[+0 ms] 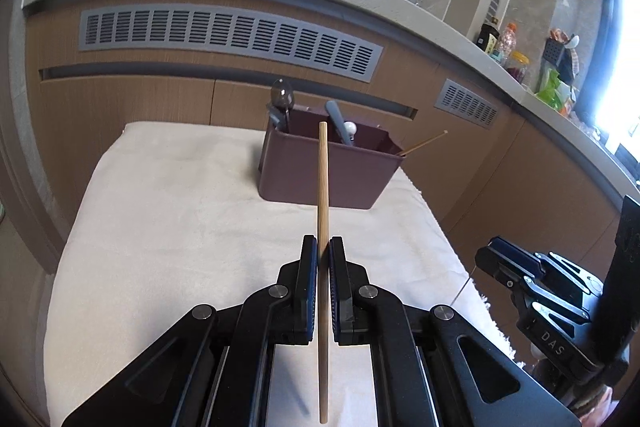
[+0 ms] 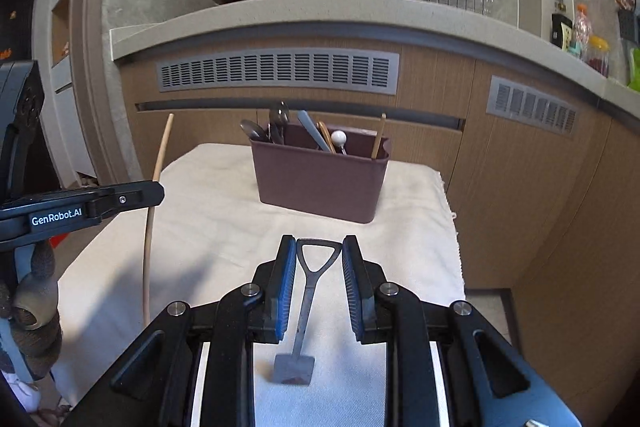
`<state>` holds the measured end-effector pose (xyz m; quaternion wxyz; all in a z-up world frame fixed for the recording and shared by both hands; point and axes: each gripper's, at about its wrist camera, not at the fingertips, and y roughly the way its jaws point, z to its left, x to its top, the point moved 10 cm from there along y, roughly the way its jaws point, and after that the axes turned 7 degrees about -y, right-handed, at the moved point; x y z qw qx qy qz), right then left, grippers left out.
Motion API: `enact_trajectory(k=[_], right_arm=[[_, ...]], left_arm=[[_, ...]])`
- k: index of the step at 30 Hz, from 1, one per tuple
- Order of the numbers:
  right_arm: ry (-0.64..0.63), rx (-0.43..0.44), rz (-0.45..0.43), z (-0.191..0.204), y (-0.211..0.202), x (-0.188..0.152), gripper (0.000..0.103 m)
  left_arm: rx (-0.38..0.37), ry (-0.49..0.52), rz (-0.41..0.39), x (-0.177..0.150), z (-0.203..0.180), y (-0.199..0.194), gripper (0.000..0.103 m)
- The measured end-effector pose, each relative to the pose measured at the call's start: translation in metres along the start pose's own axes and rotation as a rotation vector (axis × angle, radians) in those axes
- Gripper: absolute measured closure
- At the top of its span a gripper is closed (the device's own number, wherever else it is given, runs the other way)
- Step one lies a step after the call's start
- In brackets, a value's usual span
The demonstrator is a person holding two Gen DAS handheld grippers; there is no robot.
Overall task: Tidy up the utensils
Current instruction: 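Lift the chopstick and shovel spoon and carry both to the maroon caddy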
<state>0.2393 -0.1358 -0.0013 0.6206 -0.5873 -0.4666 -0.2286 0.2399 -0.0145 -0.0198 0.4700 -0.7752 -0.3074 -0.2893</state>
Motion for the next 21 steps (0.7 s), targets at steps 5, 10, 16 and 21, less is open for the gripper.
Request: enact_trajectory(k=[5, 10, 16, 21], right_arm=[[-0.016, 0.001, -0.053, 0.003, -0.017, 0.009, 0.082], [-0.018, 0.003, -0.082, -0.001, -0.024, 0.019, 0.082], [-0.024, -0.028, -0.147, -0.019, -0.032, 0.065, 0.082], [-0.061, -0.081, -0.253, -0.044, -0.044, 0.141, 0.082]], left_arm=[[0.006, 0.025, -0.015, 0.001, -0.011, -0.013, 0.097], [0.007, 0.036, -0.035, 0.006, -0.019, -0.023, 0.097], [0.008, 0.117, -0.099, 0.036, -0.043, -0.028, 0.097], [0.001, 0.178, -0.183, 0.107, -0.069, -0.027, 0.097]])
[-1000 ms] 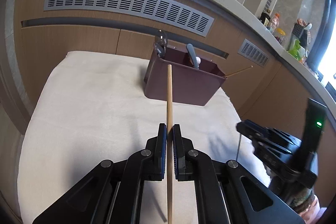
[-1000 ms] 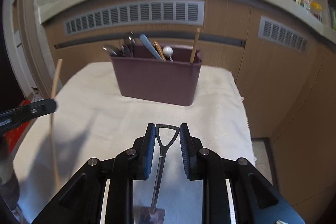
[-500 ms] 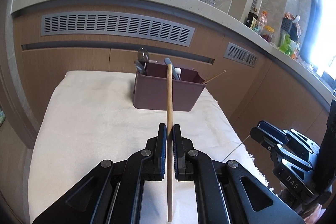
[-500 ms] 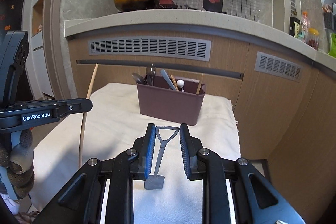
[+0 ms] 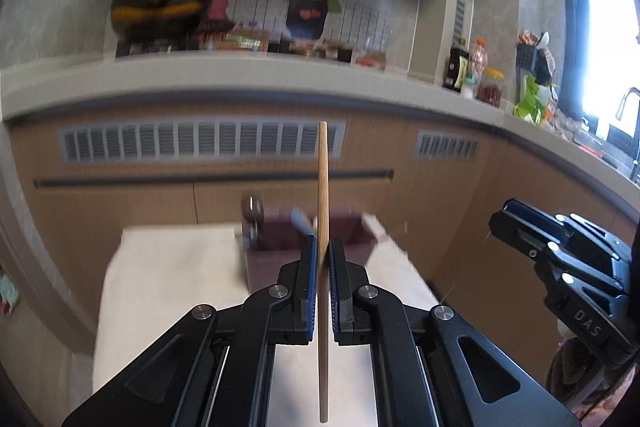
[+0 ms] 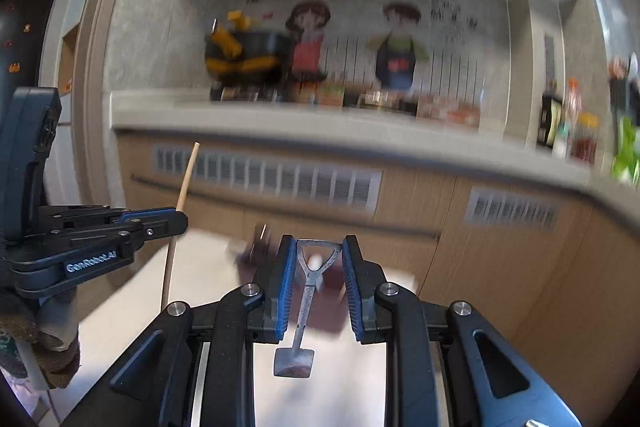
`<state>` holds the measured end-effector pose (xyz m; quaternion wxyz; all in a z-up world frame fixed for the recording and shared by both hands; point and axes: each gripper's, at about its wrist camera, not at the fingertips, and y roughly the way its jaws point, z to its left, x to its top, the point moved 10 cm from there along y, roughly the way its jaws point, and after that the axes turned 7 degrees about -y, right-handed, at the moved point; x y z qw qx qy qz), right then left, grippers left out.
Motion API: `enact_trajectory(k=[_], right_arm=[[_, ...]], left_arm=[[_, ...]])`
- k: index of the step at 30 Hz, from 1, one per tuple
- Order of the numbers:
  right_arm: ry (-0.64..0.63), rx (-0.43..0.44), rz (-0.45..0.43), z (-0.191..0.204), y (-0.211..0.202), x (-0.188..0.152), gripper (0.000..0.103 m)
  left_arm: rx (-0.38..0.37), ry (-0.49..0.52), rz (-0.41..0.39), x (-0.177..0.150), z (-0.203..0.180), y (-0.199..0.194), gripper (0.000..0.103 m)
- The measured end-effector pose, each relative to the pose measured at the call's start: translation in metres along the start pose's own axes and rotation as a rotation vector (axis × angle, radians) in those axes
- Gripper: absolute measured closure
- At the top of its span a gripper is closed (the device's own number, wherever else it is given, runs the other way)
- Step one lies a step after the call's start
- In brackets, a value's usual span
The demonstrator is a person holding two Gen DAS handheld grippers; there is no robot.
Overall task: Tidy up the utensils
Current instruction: 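Lift the chopstick and shovel spoon and carry both to the maroon caddy, then lower both utensils into the caddy and open both tools to release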
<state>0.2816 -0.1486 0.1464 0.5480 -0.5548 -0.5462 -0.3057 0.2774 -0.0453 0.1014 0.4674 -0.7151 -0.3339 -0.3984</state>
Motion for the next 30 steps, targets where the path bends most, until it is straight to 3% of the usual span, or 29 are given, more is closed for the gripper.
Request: enact_trajectory(k=[5, 11, 18, 30], right_arm=[[0.001, -0.043, -0.092, -0.034, 0.023, 0.074, 0.082], [0.01, -0.056, -0.103, -0.05, 0.068, 0.104, 0.081], [-0.007, -0.045, -0.027, -0.046, 0.12, 0.076, 0.081], [-0.033, -0.034, 0.149, -0.038, 0.189, 0.0, 0.081]], left_arm=[[0.02, 0.057, -0.147, 0.095, -0.009, 0.012, 0.097], [-0.006, 0.025, -0.199, 0.155, -0.001, 0.048, 0.097], [-0.013, 0.009, -0.145, 0.149, 0.016, 0.114, 0.097], [0.018, -0.014, -0.006, 0.075, 0.045, 0.198, 0.097]])
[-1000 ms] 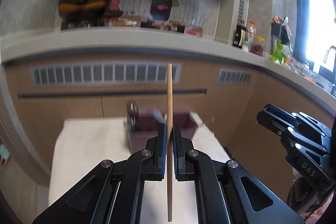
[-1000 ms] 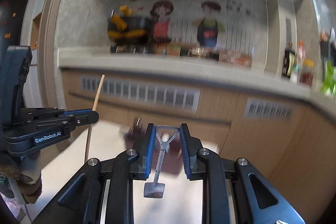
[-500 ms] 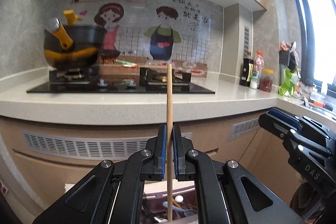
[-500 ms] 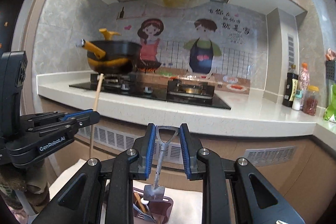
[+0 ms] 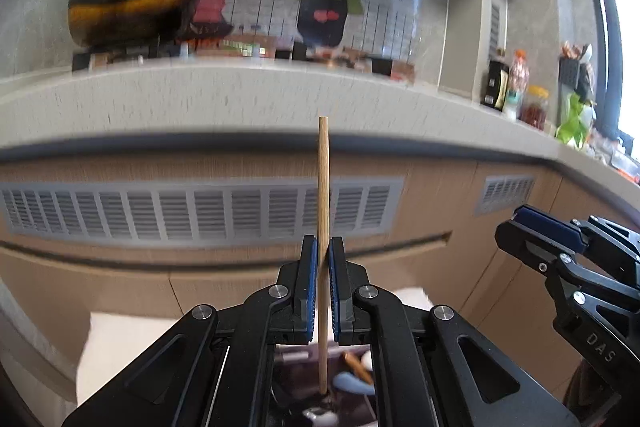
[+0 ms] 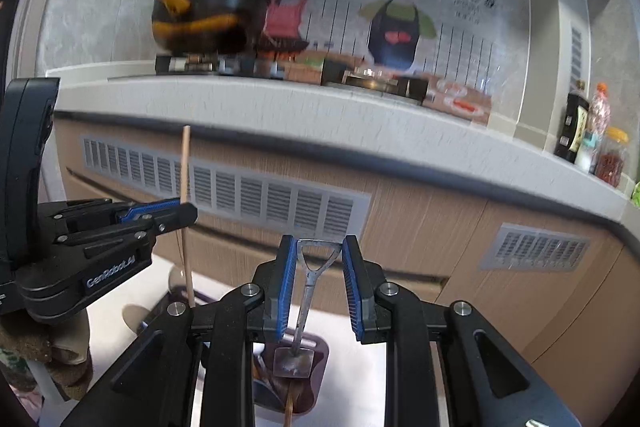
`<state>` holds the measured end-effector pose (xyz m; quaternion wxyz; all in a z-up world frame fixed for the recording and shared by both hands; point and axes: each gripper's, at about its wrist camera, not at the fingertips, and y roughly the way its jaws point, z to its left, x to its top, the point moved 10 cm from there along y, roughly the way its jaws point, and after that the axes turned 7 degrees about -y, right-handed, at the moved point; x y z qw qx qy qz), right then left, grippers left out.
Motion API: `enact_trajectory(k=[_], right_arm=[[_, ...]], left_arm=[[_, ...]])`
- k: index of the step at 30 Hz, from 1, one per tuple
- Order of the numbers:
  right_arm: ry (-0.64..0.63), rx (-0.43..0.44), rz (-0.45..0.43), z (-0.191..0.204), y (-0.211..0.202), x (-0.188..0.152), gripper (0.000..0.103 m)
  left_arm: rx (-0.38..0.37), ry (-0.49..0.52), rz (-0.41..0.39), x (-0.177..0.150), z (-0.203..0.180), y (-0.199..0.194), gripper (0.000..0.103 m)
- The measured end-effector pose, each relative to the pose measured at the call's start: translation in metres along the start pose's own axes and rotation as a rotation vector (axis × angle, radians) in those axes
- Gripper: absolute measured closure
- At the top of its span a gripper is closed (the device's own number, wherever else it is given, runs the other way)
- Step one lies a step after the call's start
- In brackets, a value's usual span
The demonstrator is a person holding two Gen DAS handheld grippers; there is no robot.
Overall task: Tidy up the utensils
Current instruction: 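Lower both utensils into the caddy and open both tools to release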
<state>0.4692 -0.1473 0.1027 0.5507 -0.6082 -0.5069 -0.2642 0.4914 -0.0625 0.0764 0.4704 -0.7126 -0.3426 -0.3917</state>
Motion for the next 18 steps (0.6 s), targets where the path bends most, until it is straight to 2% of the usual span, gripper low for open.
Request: enact_trajectory(k=[8, 11, 13, 14, 18], right_arm=[[0.046, 0.085, 0.139, 0.008, 0.033, -0.04, 0.081], [0.102, 0.149, 0.212, 0.008, 0.04, -0.053, 0.079], [0.126, 0.145, 0.224, 0.003, 0.038, -0.056, 0.07], [0.127, 0.132, 0.218, 0.0, 0.036, -0.055, 0.068], [0.132, 0.106, 0.161, -0.008, 0.01, -0.044, 0.048]], left_arm=[[0.008, -0.016, 0.143, -0.061, 0.015, 0.023, 0.097], [0.001, -0.028, 0.217, -0.083, 0.016, 0.029, 0.095], [-0.005, -0.052, 0.238, -0.087, 0.017, 0.027, 0.082], [-0.007, -0.059, 0.238, -0.086, 0.017, 0.023, 0.078], [-0.001, -0.066, 0.186, -0.071, 0.016, -0.004, 0.05]])
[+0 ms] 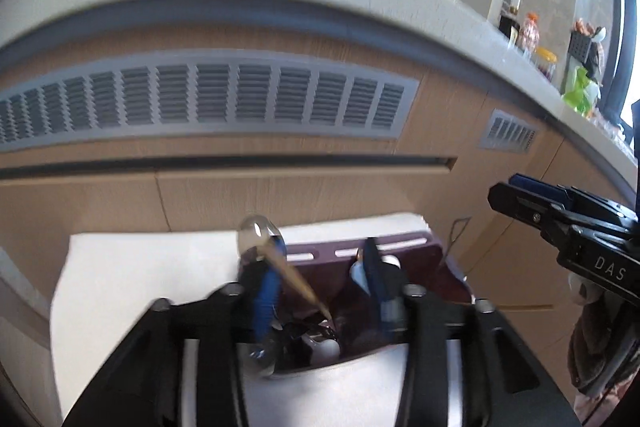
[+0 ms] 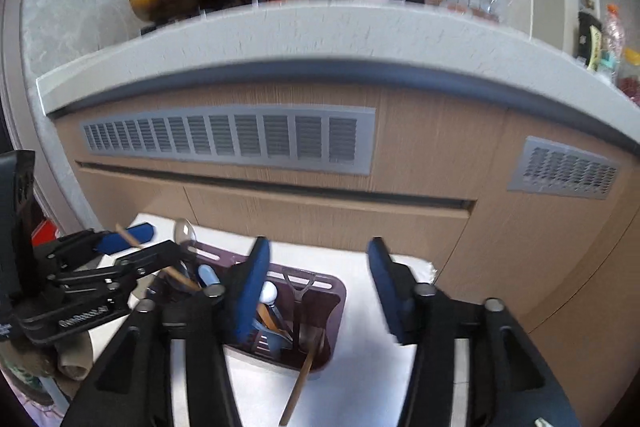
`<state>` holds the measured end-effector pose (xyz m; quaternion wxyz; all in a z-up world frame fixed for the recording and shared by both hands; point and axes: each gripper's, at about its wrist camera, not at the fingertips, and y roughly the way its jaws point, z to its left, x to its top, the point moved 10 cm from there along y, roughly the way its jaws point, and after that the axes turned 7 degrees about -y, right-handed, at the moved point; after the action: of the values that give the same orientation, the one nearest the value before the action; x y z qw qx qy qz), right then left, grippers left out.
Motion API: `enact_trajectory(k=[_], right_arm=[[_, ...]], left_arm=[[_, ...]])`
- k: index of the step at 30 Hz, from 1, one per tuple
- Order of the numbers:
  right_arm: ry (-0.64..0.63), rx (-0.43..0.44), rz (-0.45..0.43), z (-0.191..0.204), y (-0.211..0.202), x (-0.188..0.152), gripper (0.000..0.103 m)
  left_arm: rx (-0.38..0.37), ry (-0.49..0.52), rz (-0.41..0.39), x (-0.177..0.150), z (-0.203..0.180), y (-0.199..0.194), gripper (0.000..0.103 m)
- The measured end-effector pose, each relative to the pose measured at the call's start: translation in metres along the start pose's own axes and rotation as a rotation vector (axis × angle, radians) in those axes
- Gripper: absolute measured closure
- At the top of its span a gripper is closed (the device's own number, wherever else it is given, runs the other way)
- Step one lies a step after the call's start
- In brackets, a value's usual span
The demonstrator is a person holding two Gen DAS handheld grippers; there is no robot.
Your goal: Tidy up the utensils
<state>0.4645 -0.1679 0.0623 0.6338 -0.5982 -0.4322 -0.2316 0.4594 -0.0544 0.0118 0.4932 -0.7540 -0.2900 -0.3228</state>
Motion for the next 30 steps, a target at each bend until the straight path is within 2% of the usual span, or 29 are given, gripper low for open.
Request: enact_trajectory(k=[1, 5, 7, 11, 13, 19, 25, 28, 30], right_arm=[[-0.001, -0.01, -0.017, 0.0, -0.009, 0.002, 0.042], [-0.003, -0.029, -0.076, 0.008, -0.048, 0.001, 0.028], [0.002, -0.024, -0.094, 0.014, -0.064, -0.006, 0.016], [-0.002, -0.032, -0.118, 0.031, -0.094, -0.031, 0.01], [0.002, -0.029, -0.113, 0.04, -0.106, -0.05, 0.01], [0.051, -0.004, -0.086, 0.059, -0.131, -0.109, 0.005], [0.063, -0.086, -0.072, 0.064, -0.147, -0.161, 0.004], [0.094, -0.113, -0.073, 0.061, -0.154, -0.177, 0.004], [0.101, -0.12, -0.072, 0.059, -0.158, -0.183, 0.003]], left_arm=[[0.005, 0.0, -0.018, 0.002, 0.0, -0.01, 0.044], [0.044, -0.003, -0.064, 0.002, -0.001, -0.047, 0.024], [0.078, 0.004, -0.079, -0.006, -0.002, -0.064, 0.015], [0.129, 0.016, -0.102, -0.031, -0.005, -0.095, 0.008], [0.156, 0.016, -0.107, -0.048, -0.006, -0.109, 0.001], [0.259, 0.005, -0.151, -0.107, 0.004, -0.147, 0.0], [0.317, 0.014, -0.153, -0.165, 0.008, -0.174, 0.0], [0.338, 0.027, -0.156, -0.181, 0.005, -0.183, 0.0], [0.324, 0.009, -0.159, -0.189, 0.004, -0.189, 0.0]])
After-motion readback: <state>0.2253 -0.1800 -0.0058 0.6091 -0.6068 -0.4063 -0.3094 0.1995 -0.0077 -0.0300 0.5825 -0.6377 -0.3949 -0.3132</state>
